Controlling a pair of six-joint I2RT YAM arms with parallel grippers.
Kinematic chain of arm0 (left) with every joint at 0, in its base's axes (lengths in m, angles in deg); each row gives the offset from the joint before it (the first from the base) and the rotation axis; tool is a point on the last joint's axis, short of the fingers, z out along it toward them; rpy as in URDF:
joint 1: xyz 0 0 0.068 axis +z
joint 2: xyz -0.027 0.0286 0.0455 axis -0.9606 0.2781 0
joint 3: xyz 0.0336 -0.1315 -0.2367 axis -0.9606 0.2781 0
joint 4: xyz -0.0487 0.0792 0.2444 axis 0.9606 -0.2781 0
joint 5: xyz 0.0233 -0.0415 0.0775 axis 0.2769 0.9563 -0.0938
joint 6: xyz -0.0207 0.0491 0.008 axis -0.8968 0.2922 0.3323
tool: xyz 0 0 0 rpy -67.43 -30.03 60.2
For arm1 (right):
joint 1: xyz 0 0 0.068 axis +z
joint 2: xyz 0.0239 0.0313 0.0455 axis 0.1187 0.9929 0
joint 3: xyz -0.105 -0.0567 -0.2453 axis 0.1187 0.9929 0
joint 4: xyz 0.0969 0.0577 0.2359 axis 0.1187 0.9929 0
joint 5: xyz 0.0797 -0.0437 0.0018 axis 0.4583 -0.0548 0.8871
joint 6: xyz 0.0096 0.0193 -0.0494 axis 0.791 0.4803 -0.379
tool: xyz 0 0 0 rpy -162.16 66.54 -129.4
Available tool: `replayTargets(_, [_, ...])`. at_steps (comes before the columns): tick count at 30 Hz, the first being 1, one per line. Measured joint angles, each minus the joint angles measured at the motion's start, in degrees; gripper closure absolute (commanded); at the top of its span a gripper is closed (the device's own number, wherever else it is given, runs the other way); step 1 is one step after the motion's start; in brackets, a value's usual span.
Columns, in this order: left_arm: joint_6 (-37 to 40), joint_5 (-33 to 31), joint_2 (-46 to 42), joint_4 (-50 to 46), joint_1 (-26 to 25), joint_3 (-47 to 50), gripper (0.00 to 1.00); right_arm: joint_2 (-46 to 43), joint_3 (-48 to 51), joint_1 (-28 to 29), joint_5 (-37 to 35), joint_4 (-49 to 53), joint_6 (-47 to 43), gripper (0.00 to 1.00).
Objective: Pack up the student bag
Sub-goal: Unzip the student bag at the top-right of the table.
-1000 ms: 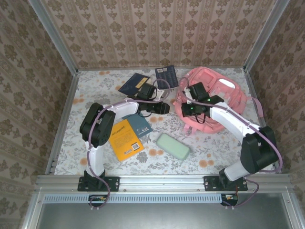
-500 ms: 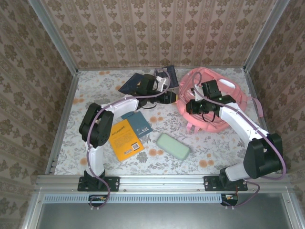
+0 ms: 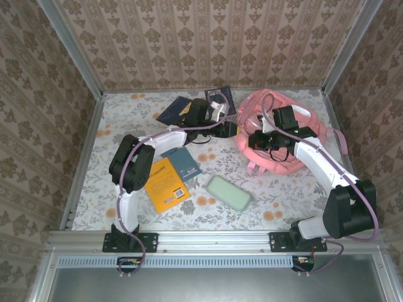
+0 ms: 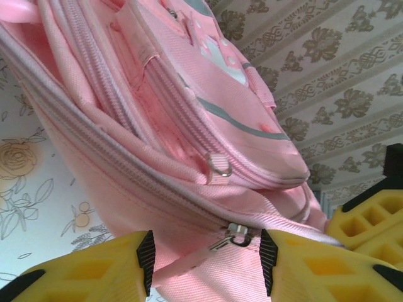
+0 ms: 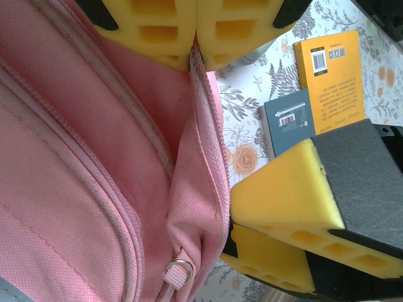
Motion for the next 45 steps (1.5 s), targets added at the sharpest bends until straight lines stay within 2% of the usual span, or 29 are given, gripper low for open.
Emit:
replayTargets(5, [-1.66,2.01,0.00,2.27,-0.04,0.61,0.56,0.00,0.39,-0.55,0.81,-0.35,0.68,1.00])
replayTargets(10, [-2.08,3.63,0.00,3.10,-0.20,1.95,0.54,0.00,0.66,-1.51,2.12,-1.29,1.70,1.00])
replayTargets(16, [-2.05,4.31,0.00,2.89,-0.42,3.17,0.57,0.00,0.76,-1.81,2.80,-1.64,2.01,1.00])
replayTargets(21, [-2.03,4.24,0.00,2.91,-0.42,3.17,0.86,0.00,0.96,-1.90,2.95,-2.47,2.86,1.00])
replayTargets(24, [-1.99,4.24,0.00,2.86,-0.39,3.17,1.00,0.00,1.01,-1.92,2.93,-2.64,3.06,1.00])
replayTargets(33, [0.37,0.68,-0.02,-2.23,0.11,2.14,1.00,-0.81,2.14,-1.99,2.95,-2.60,2.97,1.00])
replayTargets(36, [2.32,-3.06,0.68,-7.93,1.09,-2.12,1.00,-2.34,3.32,-1.90,3.17,-2.60,2.56,1.00])
replayTargets(39, [4.31,-5.53,4.26,-13.86,1.97,-10.43,1.00,-4.17,4.04,-1.33,3.30,-2.82,1.79,1.00])
replayTargets(45, [7.32,-9.97,17.79,-24.63,2.91,-30.80,1.00,-5.84,4.50,0.09,2.97,-2.62,-0.33,1.00])
